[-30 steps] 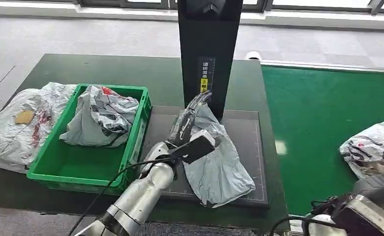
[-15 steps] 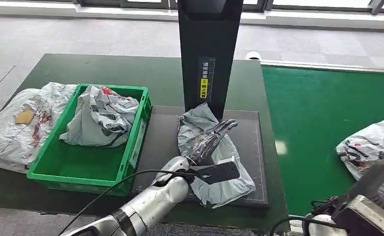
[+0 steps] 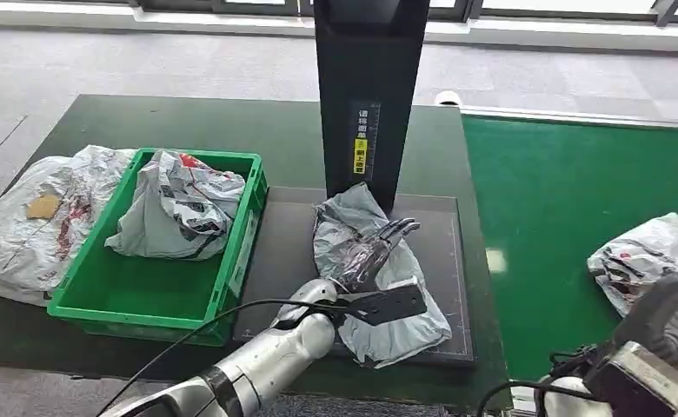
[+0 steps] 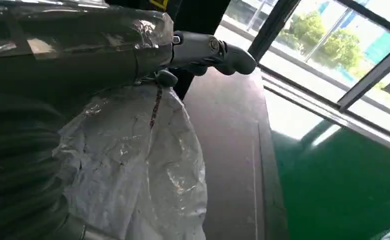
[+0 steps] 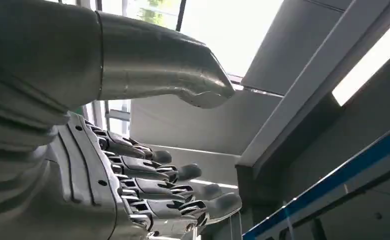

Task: Moved the parcel from conveyor to table for the left to box.

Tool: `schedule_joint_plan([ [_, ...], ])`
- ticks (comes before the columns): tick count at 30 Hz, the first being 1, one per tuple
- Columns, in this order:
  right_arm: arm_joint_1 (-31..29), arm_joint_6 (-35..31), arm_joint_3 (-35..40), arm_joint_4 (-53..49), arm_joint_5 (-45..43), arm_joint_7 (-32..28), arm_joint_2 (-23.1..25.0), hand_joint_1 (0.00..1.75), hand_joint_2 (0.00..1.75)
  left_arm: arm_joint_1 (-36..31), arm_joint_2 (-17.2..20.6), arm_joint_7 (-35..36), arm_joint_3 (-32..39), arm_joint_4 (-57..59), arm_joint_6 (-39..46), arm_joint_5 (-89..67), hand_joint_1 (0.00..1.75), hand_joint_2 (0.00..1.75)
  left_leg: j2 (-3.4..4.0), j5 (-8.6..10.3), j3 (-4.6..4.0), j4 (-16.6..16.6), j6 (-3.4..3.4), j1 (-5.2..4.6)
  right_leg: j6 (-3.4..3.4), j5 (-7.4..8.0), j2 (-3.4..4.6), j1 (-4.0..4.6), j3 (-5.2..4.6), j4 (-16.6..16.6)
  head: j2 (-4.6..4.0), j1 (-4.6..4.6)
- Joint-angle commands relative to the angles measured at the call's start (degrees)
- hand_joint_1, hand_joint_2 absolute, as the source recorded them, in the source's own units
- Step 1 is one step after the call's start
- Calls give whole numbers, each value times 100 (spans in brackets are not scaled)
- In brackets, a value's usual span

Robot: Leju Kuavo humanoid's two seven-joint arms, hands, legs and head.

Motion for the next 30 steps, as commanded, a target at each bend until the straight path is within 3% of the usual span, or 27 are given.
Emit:
schedule_joint_plan([
  [1, -456, -5, -420, 428, 8, 9, 144, 0, 175, -290, 120, 1004, -1672, 798, -328, -642, 0, 175, 10, 1, 17, -8, -6, 6, -3, 5, 6, 6, 17, -13, 0, 0],
  [2, -478, -5, -339, 466, 14, 9, 144, 0, 175, -353, 120, 1833, -2079, 938, -478, -1062, 0, 175, 11, 1, 28, -14, -8, 9, -4, 7, 5, 9, 30, -22, 0, 0],
  [3, -523, -5, -346, 520, 18, 9, 144, 0, 175, -337, 120, 2006, -2169, 1014, -490, -1162, 0, 175, 14, 4, 43, -26, -11, 13, -6, 12, 5, 14, 47, -38, 0, 0],
  [7, -603, -5, -347, 630, -23, 9, 144, 0, 175, -343, 120, 2199, -2218, 1119, -587, -1238, 0, 175, 15, -1, 16, -9, -5, 4, -3, 5, 9, 4, 15, -12, 0, 0],
  [12, -641, -5, -323, 718, -49, 9, 144, 0, 175, -372, 120, 2441, -2290, 1256, -730, -1372, 0, 175, 17, 2, 36, -18, -7, 9, -1, 9, 11, 10, 42, -24, 0, 0],
  [13, -641, -5, -323, 718, -49, 9, 144, 0, 175, -372, 120, 2441, -2290, 1256, -730, -1372, 9, 175, 12, -2, 32, -11, -2, 6, 3, 4, 9, 6, 40, -14, 0, 0],
  [14, -643, -5, -354, 726, -70, 9, 144, 0, 175, -357, 120, 2510, -2318, 1303, -810, -1439, 44, 175, 15, -1, 41, -16, -1, 6, 4, 4, 11, 7, 49, -19, 0, 0],
  [15, -643, -5, -358, 724, -71, 9, 144, 0, 175, -351, 120, 2528, -2323, 1313, -825, -1454, 134, 175, 7, -3, 39, -9, 3, 4, 8, -4, 4, 4, 50, -11, 0, 0],
  [16, -640, -5, -358, 718, -74, 9, 144, 0, 175, -344, 120, 2578, -2348, 1337, -854, -1494, 166, 175, 13, -2, 46, -13, 3, 5, 7, 0, 9, 6, 56, -16, 0, 0],
  [17, -642, -5, -365, 715, -72, 9, 144, 0, 175, -337, 120, 2617, -2353, 1344, -891, -1520, 173, 175, 16, -1, 53, -19, 5, 6, 6, 4, 10, 7, 64, -22, 0, -2],
  [30, -689, -5, -390, 756, -96, 9, 144, 0, 175, -346, 120, 2794, -2329, 1447, -990, -1707, 175, 175, 16, -29, 68, -18, 11, 5, 6, -19, 7, 6, 126, -20, 0, 0],
])
